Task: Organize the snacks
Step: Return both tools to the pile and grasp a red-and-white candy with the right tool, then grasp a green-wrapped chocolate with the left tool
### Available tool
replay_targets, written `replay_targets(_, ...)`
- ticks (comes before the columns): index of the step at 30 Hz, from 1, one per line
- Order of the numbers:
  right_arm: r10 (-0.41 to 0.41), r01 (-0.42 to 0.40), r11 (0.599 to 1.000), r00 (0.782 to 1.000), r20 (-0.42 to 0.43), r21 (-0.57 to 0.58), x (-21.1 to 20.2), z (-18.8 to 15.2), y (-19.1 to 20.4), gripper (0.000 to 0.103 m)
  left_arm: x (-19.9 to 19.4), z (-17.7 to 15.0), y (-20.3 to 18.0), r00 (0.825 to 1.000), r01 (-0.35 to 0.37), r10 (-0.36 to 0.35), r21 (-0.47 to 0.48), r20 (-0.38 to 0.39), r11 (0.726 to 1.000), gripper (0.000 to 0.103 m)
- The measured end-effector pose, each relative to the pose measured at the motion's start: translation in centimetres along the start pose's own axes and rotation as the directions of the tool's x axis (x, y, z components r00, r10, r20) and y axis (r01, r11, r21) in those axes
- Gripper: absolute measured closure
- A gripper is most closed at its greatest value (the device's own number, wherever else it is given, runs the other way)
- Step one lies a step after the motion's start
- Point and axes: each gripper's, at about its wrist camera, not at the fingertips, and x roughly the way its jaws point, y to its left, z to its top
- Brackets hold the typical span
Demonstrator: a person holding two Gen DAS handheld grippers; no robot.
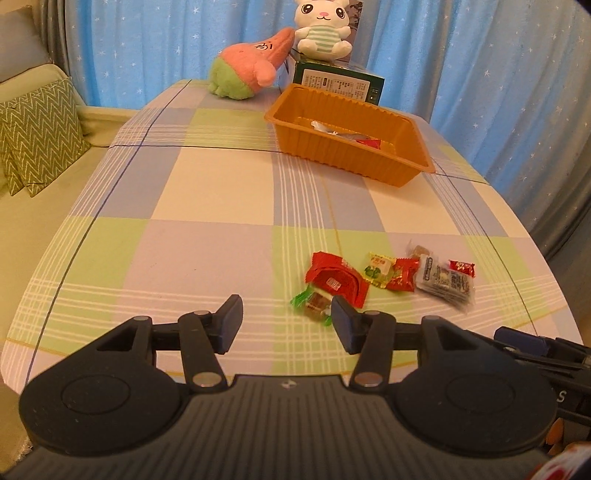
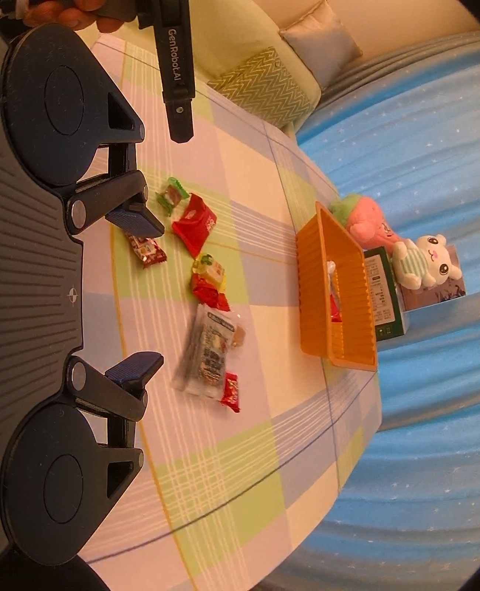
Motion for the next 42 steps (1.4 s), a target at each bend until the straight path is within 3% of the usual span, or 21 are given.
replay_targets(9,0.044,-0.041,0.997,0.998,-0.049,0.068,2.0,-0.9,1.2,0.036,0.2,-0.1,1.2,1.000,-0.022,0.022,-0.015,-0.014,1.000,0.051)
replay_targets(12,0.056,-0.049,0.995,0.996,-0.067,0.090,3.3,-1.1,1.5,0.046,0.6,0.1,1.8,1.000,-0.021,0.020,-0.025,-0.017,0.999,0.051)
replay_targets(19,0.074,-0.061,0.988,0.993,-0.089,0.140,6.5,-1.0,2.6,0.054,1.7,0.6,3.0,0.999,-0.028,0.027,-0.049,-0.027,0.998,0.051)
replay_targets(23,0.032,-0.025,0.995,0.997,-0.068,0.100,7.6,-0.5,3.6,0.056,2.2,0.8,3.2,0.999,-0.025,0.024,-0.054,-0.032,0.998,0.051)
replay_targets(27,-0.042,0.039,0.998,0.997,-0.065,-0.053,8.5,-0.6,5.3,0.068,2.6,0.8,3.2,0.999,-0.021,0.019,-0.051,-0.036,0.998,0.051)
replay_targets(32,-0.090,0.078,0.969,0.995,-0.041,-0.233,8.6,-1.8,6.2,0.080,3.2,0.9,3.1,0.999,-0.013,0.011,-0.049,-0.044,0.999,0.051)
replay_targets(42,-0.118,0.116,0.982,0.993,-0.009,-0.149,6.3,-0.9,1.9,0.081,4.8,-0.1,0.6,0.995,0.051,-0.054,-0.034,-0.078,0.998,0.051)
